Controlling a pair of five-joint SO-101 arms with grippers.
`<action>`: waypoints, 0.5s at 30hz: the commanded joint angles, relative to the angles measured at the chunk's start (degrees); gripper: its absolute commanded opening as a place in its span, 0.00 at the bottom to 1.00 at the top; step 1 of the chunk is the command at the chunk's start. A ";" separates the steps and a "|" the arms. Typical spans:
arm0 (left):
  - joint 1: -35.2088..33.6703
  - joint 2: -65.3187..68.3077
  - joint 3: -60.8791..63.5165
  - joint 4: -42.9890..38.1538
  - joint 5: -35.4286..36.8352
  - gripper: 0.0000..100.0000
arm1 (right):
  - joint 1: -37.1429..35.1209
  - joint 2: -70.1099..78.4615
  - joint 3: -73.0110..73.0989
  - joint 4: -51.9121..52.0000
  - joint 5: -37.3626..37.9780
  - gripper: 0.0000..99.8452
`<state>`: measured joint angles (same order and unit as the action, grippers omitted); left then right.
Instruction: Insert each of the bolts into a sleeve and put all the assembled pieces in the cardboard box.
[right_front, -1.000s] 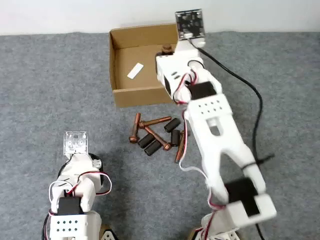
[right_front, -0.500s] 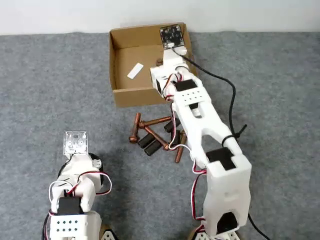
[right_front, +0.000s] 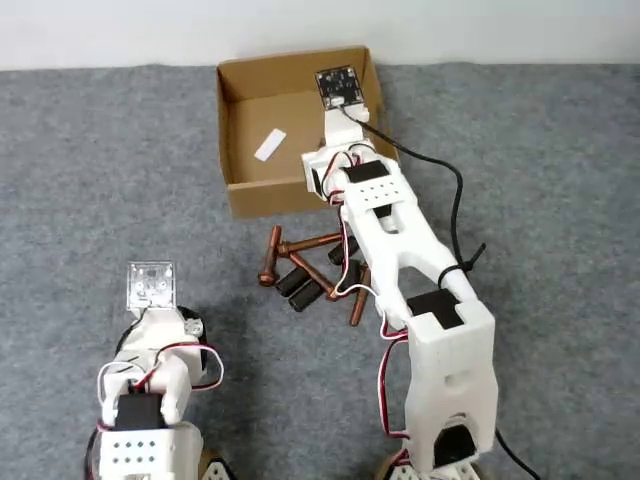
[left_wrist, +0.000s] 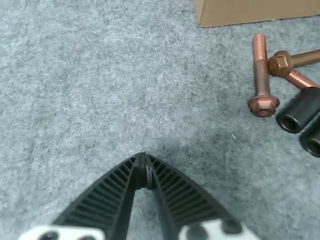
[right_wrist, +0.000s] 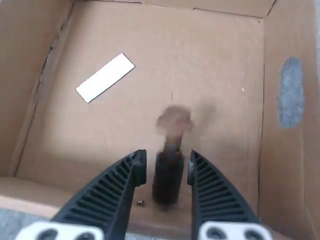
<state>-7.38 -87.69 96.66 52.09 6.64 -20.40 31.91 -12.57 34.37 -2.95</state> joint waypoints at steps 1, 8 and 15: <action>-0.35 -0.44 -0.13 -2.20 -0.35 0.00 | 0.31 -5.14 -2.99 0.92 0.44 0.13; -0.35 -0.44 -0.13 -2.20 -0.35 0.00 | 0.22 -14.64 -2.99 11.65 0.18 0.13; -0.35 -0.44 -0.13 -2.20 -0.35 0.00 | -0.75 -24.66 -2.90 27.56 0.00 0.13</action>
<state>-7.38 -87.69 96.92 51.12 6.64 -20.48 14.15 -12.57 56.00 -2.95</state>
